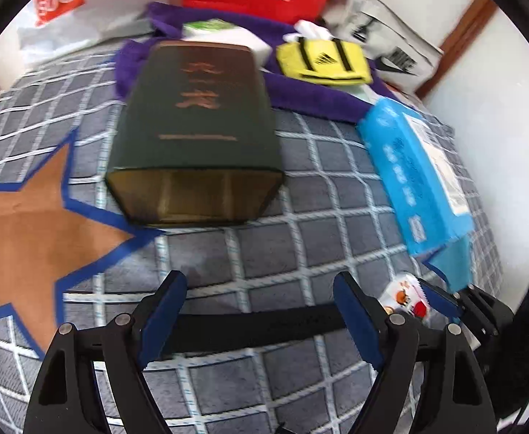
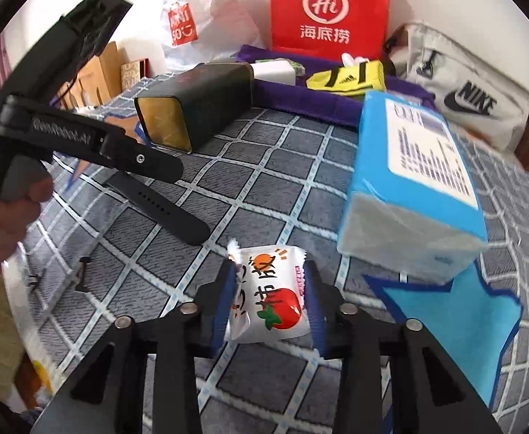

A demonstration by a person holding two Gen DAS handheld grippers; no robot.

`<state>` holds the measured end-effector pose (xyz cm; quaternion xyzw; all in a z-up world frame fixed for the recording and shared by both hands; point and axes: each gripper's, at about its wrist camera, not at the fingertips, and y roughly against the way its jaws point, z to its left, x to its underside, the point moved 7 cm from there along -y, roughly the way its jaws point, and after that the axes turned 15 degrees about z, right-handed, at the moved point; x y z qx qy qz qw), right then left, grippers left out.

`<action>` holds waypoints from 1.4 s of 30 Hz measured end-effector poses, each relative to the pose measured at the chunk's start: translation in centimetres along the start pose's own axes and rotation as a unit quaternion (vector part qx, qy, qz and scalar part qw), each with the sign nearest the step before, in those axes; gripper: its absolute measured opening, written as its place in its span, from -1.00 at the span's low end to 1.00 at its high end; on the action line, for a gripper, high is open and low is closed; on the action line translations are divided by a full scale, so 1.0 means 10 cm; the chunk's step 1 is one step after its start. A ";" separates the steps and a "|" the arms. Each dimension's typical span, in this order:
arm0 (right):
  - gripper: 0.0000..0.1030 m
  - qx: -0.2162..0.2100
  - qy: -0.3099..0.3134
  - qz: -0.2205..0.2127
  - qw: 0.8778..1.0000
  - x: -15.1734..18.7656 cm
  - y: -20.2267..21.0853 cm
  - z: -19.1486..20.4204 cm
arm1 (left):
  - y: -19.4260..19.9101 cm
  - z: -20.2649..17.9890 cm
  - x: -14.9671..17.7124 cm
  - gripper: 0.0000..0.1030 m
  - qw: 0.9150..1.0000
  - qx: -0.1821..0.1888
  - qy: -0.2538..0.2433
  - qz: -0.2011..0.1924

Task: Organize soft objects
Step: 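Reach the right tool to the white snack packet and close on it, then grasp the black watch strap with the left tool while the right holds the packet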

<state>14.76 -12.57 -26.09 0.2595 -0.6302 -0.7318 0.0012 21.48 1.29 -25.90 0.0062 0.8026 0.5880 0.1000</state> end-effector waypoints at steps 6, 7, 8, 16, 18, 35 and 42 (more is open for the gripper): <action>-0.70 -0.024 -0.019 0.003 1.000 0.13 0.08 -0.10 | 0.01 -0.12 0.19 0.52 0.999 0.038 -0.022 0.017; -0.70 -0.027 -0.022 0.003 0.999 0.14 0.08 -0.11 | 0.01 -0.14 0.24 0.51 0.999 0.037 -0.026 0.019; -0.70 -0.030 -0.024 0.003 0.999 0.15 0.08 -0.12 | 0.01 -0.17 0.29 0.51 0.999 0.034 -0.031 0.021; 0.25 -0.064 -0.045 -0.001 0.997 0.18 0.15 -0.11 | 0.06 -0.25 0.66 0.51 0.998 0.019 -0.046 0.031; 0.27 -0.068 -0.045 -0.002 0.997 0.17 0.12 -0.06 | 0.07 -0.23 0.69 0.51 0.999 0.018 -0.041 0.031; -0.33 0.031 0.002 -0.011 0.999 0.26 0.07 -0.01 | -0.02 -0.22 0.60 0.46 0.987 -0.131 -0.089 -0.010; -0.33 -0.010 -0.050 -0.011 0.999 0.38 0.19 -0.27 | -0.01 -0.36 0.51 -0.53 0.981 -0.150 -0.121 -0.036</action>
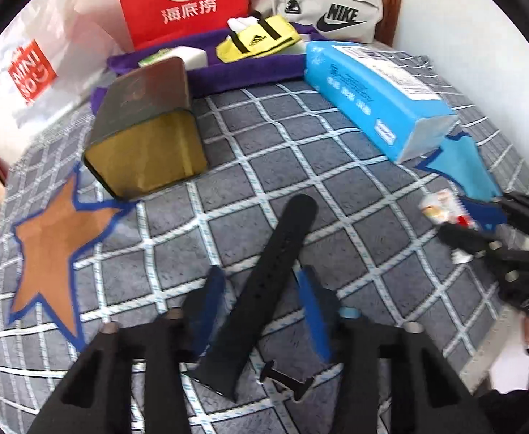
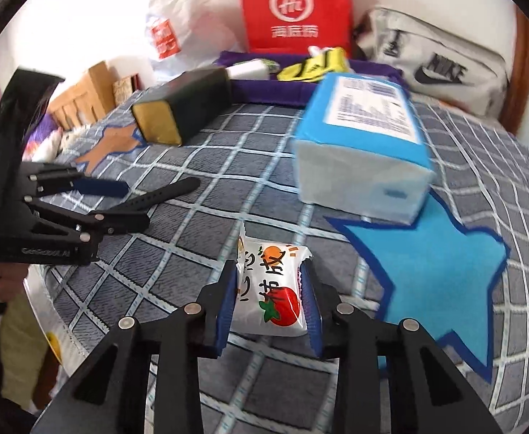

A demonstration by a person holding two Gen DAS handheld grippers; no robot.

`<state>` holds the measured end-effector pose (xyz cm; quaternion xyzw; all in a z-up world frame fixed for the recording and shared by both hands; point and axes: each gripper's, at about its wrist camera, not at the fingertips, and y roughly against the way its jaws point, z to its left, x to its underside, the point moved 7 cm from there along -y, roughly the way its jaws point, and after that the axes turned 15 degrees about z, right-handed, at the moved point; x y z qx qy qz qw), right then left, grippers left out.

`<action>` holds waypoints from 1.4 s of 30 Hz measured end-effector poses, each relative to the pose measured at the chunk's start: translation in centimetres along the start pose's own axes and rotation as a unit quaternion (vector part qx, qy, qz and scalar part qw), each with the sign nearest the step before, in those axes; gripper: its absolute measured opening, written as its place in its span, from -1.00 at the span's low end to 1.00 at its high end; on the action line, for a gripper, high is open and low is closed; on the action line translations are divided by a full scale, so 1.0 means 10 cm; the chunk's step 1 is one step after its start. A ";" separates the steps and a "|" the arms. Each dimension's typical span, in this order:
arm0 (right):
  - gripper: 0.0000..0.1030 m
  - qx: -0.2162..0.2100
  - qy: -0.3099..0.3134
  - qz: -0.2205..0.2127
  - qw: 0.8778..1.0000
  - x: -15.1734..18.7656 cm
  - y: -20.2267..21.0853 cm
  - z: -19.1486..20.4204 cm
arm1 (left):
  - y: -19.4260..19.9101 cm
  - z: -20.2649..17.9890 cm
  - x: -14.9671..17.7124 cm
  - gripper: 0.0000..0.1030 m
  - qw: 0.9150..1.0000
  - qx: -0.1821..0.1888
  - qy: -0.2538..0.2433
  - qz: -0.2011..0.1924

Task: Organize soft objects
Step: 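Grasp the black watch strap with the left tool while the right holds the packet, then carry the black strap and white snack packet over the purple towel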

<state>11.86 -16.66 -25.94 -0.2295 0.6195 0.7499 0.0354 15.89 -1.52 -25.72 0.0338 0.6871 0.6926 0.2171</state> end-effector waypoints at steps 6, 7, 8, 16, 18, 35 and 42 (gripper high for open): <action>-0.33 -0.003 -0.027 -0.012 1.000 0.01 0.11 -0.21 | 0.00 -0.08 0.00 -0.54 1.000 0.000 0.004 0.010; -0.33 -0.007 -0.028 -0.013 0.999 0.01 0.12 -0.22 | -0.01 -0.09 -0.01 -0.52 1.000 0.009 0.007 0.008; -0.33 -0.011 -0.029 -0.015 0.999 0.00 0.13 -0.22 | -0.02 -0.08 -0.03 -0.52 1.000 0.016 0.012 0.007; -0.33 -0.016 -0.022 -0.025 0.999 -0.06 0.26 -0.17 | 0.03 -0.06 -0.05 -0.61 0.998 0.051 0.040 0.015; -0.33 -0.015 -0.021 -0.027 0.999 -0.08 0.32 -0.17 | 0.13 -0.06 -0.08 -0.61 0.998 0.056 0.041 0.005; -0.33 -0.009 -0.019 -0.065 0.998 -0.43 0.80 -0.18 | 0.73 0.21 -0.24 -0.61 0.994 0.055 0.079 -0.049; -0.33 -0.004 -0.023 -0.073 0.997 -0.63 0.88 -0.19 | 0.87 0.36 -0.36 -0.61 0.991 0.062 0.099 -0.066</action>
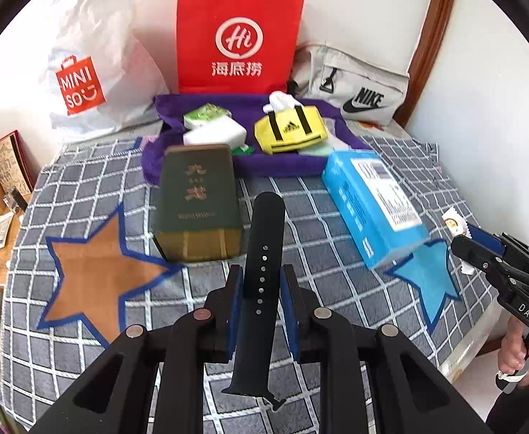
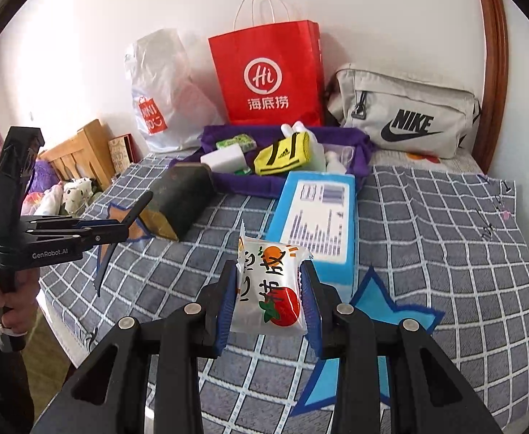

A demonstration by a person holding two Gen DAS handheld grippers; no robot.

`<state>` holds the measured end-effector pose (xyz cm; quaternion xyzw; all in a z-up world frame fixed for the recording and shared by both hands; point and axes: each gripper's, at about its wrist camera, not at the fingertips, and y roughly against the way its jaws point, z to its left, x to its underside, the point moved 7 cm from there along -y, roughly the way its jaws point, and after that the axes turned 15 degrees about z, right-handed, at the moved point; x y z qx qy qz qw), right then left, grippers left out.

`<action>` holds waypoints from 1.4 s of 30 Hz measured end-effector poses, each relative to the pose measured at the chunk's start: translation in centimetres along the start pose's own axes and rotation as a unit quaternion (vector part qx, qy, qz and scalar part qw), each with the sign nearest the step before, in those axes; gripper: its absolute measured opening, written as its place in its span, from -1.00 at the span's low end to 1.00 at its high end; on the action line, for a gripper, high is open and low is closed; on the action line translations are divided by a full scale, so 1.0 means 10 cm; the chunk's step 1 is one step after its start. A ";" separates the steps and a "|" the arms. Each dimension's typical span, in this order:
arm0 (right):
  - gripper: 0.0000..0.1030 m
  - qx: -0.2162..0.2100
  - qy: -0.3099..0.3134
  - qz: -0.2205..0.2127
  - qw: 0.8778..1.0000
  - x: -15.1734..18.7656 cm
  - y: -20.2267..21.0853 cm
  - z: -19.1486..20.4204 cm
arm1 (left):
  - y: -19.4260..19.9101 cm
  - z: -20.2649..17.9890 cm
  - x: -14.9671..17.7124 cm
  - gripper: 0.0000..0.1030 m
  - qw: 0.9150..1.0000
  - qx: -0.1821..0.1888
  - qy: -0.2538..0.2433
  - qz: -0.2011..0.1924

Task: Organize soft objects
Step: 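Carry the black strap and white snack packet over the purple towel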

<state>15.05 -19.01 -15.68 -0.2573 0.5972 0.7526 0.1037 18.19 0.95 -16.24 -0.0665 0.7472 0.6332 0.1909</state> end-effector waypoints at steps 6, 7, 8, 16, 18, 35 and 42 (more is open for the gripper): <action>-0.33 0.009 -0.002 -0.007 1.000 -0.22 0.01 -0.03 | 0.11 0.11 -0.15 -0.61 1.000 -0.001 0.011 -0.013; -0.33 0.010 -0.003 -0.009 1.000 -0.28 0.01 -0.04 | 0.12 0.14 -0.19 -0.61 1.000 -0.002 0.014 -0.014; -0.33 0.010 -0.004 -0.011 1.000 -0.31 0.01 -0.04 | 0.13 0.15 -0.21 -0.61 1.000 -0.003 0.016 -0.015; -0.33 0.012 -0.004 -0.025 1.000 -0.66 -0.03 -0.06 | 0.22 0.28 -0.43 -0.61 0.999 -0.005 0.028 -0.024; -0.33 0.013 -0.003 -0.027 1.000 -0.72 -0.05 -0.07 | 0.26 0.31 -0.52 -0.61 0.999 -0.001 0.031 -0.028; -0.33 0.015 -0.006 -0.043 0.999 -1.37 -0.14 -0.18 | 0.32 0.43 -1.13 -0.61 0.998 -0.002 0.046 -0.040; -0.33 0.010 -0.016 -0.053 0.998 -1.61 -0.18 -0.30 | 0.24 0.45 -1.40 -0.61 0.998 0.011 0.055 -0.039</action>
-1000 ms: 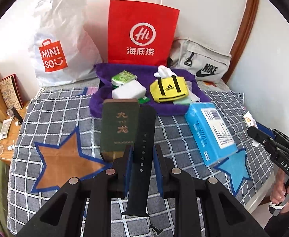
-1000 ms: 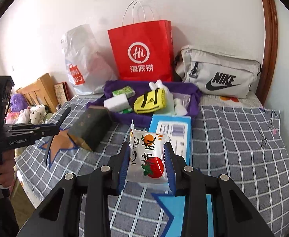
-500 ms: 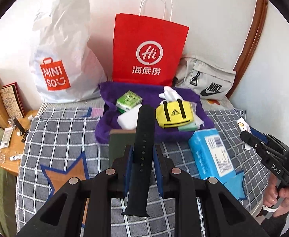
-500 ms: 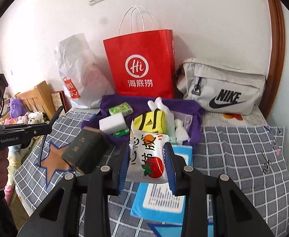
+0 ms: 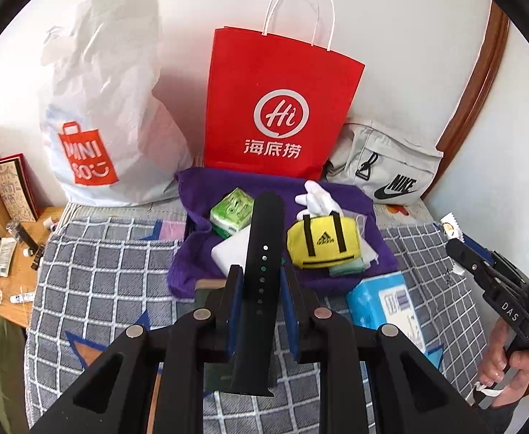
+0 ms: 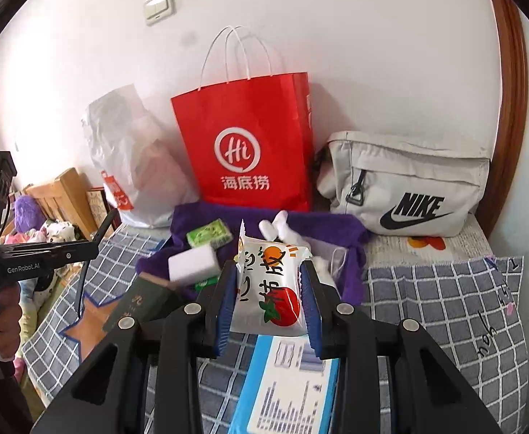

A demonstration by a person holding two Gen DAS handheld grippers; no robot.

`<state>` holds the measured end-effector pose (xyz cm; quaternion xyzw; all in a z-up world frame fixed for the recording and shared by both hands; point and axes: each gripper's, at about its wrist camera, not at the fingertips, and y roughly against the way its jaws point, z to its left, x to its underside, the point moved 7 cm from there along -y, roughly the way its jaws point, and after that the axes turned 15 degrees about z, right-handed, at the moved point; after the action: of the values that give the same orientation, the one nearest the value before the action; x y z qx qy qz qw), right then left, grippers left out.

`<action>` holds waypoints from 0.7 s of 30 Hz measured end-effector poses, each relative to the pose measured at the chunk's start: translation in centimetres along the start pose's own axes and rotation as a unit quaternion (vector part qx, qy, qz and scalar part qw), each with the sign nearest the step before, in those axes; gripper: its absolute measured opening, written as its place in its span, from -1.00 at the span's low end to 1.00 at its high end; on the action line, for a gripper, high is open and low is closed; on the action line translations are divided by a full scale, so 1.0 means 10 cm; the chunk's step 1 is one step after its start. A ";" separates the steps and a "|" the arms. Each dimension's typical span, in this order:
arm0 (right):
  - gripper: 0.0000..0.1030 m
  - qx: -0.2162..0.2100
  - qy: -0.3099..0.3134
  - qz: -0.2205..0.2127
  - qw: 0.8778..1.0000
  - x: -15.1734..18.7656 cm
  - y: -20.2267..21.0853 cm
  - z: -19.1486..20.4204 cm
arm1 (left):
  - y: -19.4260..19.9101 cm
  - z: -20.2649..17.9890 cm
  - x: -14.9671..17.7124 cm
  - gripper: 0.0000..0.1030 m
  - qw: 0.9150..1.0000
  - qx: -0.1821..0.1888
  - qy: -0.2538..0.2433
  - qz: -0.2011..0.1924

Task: Organize soft objects
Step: 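Carry the black strap and white snack packet over the purple towel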

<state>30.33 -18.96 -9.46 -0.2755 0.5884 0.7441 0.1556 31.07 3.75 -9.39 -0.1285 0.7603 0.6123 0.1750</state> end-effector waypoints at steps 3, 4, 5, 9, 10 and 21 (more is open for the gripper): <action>-0.33 -0.003 -0.004 -0.002 1.000 -0.09 -0.06 -0.03 | -0.06 -0.03 -0.09 -0.61 1.000 -0.004 -0.003 0.000; -0.33 -0.005 -0.004 -0.002 1.000 -0.10 -0.07 -0.03 | -0.08 -0.03 -0.10 -0.61 1.000 -0.004 -0.002 0.000; -0.33 -0.005 -0.005 -0.003 1.000 -0.12 -0.09 -0.04 | -0.11 -0.02 -0.13 -0.61 1.000 -0.002 -0.001 0.002; -0.33 -0.003 -0.004 0.001 1.000 -0.19 -0.21 -0.09 | -0.21 0.00 -0.23 -0.61 1.000 0.000 0.002 0.006; -0.33 -0.001 -0.004 0.005 1.000 -0.22 -0.25 -0.11 | -0.24 0.00 -0.26 -0.61 1.000 0.001 0.002 0.008; -0.33 -0.005 -0.005 0.004 1.000 -0.55 -0.55 -0.25 | -0.55 -0.06 -0.59 -0.61 1.000 0.018 0.011 0.015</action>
<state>38.34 -19.42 -10.88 -0.2699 0.5848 0.7492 0.1544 38.62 1.90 -11.60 -0.1205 0.7752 0.5992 0.1594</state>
